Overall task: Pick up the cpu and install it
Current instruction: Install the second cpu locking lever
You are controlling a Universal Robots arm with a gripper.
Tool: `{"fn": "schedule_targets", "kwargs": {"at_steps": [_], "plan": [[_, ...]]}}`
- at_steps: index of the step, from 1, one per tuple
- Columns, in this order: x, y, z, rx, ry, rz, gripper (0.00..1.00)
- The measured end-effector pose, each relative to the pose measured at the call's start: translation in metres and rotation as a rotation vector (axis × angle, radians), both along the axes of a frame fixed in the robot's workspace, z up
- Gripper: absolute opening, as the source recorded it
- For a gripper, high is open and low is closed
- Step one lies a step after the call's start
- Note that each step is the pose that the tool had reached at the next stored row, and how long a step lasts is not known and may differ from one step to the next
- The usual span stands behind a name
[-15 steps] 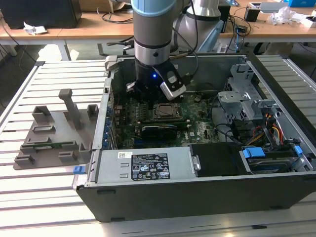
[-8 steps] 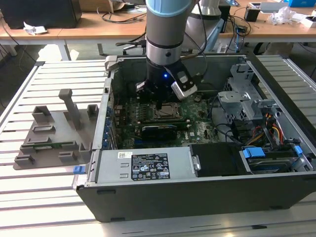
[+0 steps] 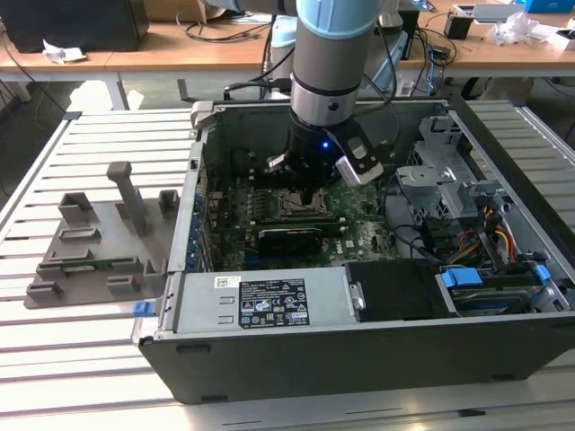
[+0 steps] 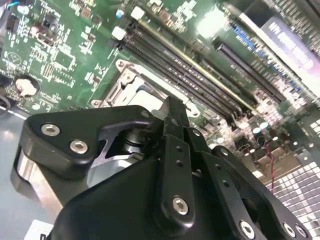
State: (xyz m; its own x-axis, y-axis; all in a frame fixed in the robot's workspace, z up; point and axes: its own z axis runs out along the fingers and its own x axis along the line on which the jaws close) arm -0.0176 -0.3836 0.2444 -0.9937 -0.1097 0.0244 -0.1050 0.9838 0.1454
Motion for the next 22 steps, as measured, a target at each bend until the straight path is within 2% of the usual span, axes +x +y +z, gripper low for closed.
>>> {"fn": "schedule_targets", "kwargs": {"at_steps": [4,6,10,14,16,20,22], "plan": [[-0.005,-0.0023,-0.0033,0.0096,0.0,0.0,0.11],[-0.013,-0.0034,-0.0057,0.0194,0.0,0.0,0.11],[-0.015,-0.0051,-0.0163,0.0201,0.0,0.0,0.11],[-0.018,-0.0055,-0.0238,0.0214,0.0,0.0,0.11],[-0.02,-0.0055,-0.028,0.0253,0.0001,0.0,0.11],[-0.024,-0.0055,-0.0359,0.0483,0.0,0.0,0.11],[-0.027,-0.0055,-0.0412,0.052,0.0,0.0,0.11]]}}
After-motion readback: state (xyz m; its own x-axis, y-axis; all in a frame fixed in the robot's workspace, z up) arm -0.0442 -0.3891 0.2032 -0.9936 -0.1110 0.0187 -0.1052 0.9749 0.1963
